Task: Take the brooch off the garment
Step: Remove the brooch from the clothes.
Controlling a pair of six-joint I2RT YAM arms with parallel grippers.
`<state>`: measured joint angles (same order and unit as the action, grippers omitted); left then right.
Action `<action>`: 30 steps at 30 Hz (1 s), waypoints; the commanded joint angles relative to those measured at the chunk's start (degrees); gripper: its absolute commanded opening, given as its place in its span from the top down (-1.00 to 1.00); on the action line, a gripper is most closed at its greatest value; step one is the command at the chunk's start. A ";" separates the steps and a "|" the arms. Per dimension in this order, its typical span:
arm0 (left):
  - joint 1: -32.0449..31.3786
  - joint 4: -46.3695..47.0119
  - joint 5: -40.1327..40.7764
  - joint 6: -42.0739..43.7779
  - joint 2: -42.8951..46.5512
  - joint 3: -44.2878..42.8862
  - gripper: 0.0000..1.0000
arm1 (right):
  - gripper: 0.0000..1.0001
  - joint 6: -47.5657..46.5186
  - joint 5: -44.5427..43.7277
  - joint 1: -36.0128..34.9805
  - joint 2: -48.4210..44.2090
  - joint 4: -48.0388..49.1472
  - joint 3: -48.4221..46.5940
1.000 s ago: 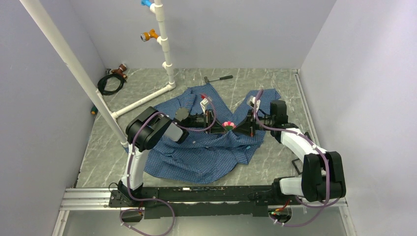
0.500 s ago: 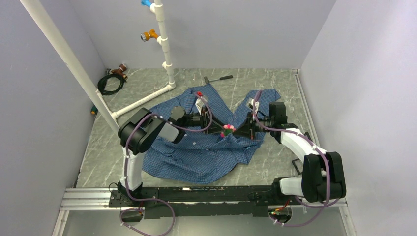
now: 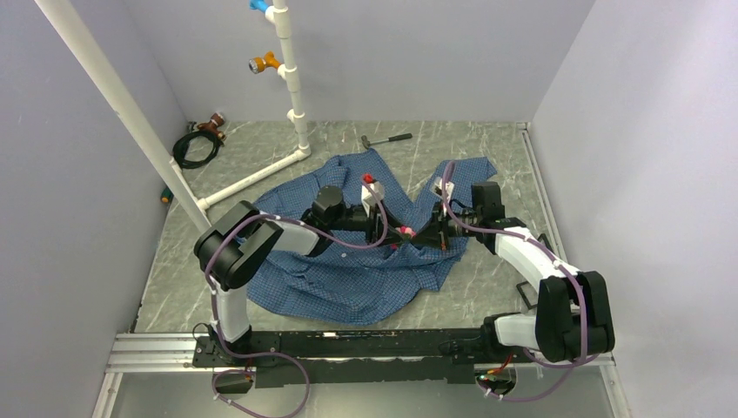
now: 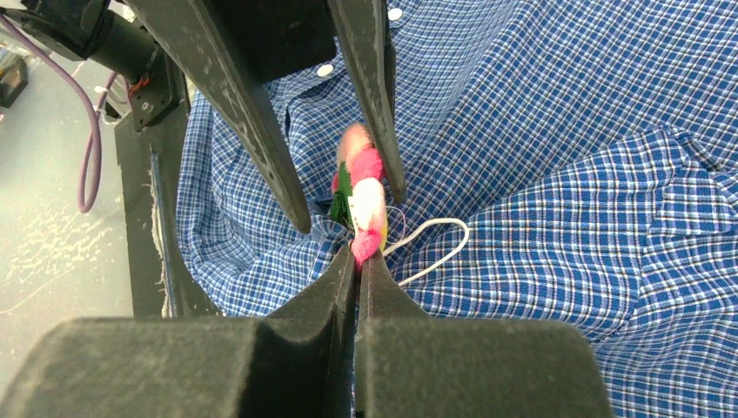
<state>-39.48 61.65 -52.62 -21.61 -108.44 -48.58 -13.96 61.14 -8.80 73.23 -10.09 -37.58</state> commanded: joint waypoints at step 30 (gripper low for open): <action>2.92 25.90 -7.39 -23.33 -6.73 -1.65 1.00 | 0.19 0.51 1.42 -0.26 -0.44 6.56 -0.35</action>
<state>-36.34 79.26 -57.87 -40.73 -115.35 -49.47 -13.93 60.58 -8.99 73.28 -9.02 -37.93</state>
